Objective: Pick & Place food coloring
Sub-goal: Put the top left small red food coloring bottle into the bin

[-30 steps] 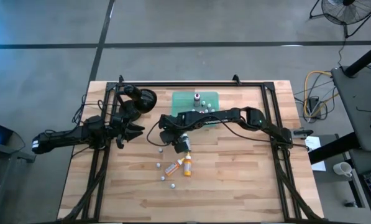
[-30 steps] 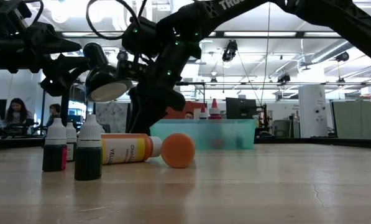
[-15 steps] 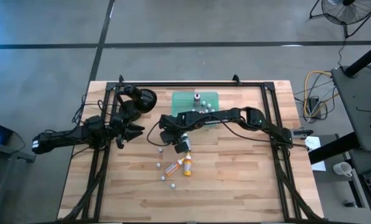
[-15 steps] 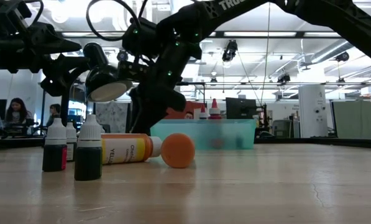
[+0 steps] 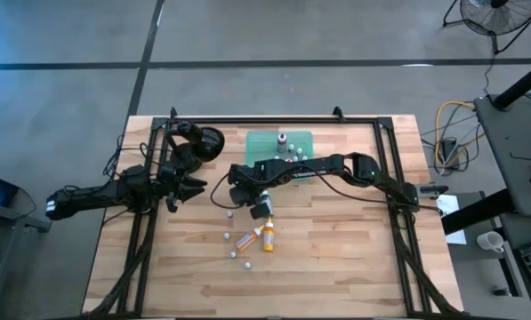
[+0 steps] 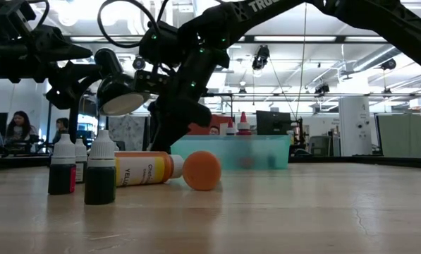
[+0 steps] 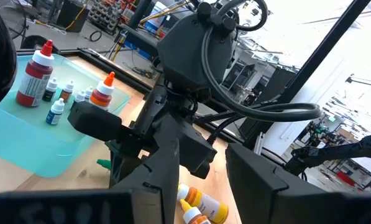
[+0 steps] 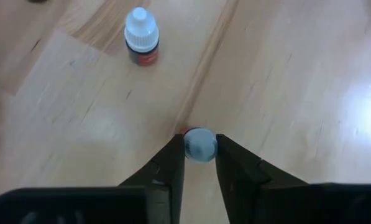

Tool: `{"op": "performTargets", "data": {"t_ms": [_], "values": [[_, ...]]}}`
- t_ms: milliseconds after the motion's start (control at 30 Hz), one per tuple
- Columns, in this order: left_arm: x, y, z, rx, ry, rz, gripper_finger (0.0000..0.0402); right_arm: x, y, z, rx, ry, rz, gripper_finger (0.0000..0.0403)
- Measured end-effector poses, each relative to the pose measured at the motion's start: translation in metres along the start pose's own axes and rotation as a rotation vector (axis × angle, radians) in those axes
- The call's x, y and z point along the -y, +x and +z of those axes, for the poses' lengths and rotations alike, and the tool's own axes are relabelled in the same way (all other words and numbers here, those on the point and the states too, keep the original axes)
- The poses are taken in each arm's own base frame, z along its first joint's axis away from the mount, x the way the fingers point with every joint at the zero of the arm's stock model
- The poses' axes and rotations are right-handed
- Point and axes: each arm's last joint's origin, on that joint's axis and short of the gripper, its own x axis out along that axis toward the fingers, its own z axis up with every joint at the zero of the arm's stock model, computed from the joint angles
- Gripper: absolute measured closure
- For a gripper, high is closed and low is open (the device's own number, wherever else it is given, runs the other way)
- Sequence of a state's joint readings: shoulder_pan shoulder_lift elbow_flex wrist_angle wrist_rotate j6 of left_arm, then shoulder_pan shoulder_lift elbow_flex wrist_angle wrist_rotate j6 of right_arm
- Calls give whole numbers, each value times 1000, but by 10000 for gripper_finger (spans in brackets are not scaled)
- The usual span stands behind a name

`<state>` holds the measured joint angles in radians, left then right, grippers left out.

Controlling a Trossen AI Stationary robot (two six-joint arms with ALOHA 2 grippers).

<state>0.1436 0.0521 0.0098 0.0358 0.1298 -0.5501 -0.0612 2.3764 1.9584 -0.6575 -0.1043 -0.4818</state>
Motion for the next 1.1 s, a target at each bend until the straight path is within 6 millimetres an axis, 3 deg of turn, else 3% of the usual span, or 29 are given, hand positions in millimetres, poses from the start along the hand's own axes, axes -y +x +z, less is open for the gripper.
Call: {"op": "performTargets", "data": {"t_ms": [200,300,467,600,800,967,1100], "values": [[0,0,0,0,0,0,296,1,-3,2,-2,54,-1,330],[0,0,0,-1,0,-1,296,4,-14,11,23,168,-16,339],[0,0,0,0,0,-1,296,13,-56,28,3,396,-166,342],[0,0,0,-1,0,0,296,27,-91,30,-49,537,-260,343],[0,0,0,-1,0,-1,296,74,-114,0,-83,798,-297,343],[0,0,0,0,0,0,296,113,-108,-42,-110,1003,-247,344],[0,0,0,0,0,0,296,130,-99,-68,-143,1052,-265,344]]}}
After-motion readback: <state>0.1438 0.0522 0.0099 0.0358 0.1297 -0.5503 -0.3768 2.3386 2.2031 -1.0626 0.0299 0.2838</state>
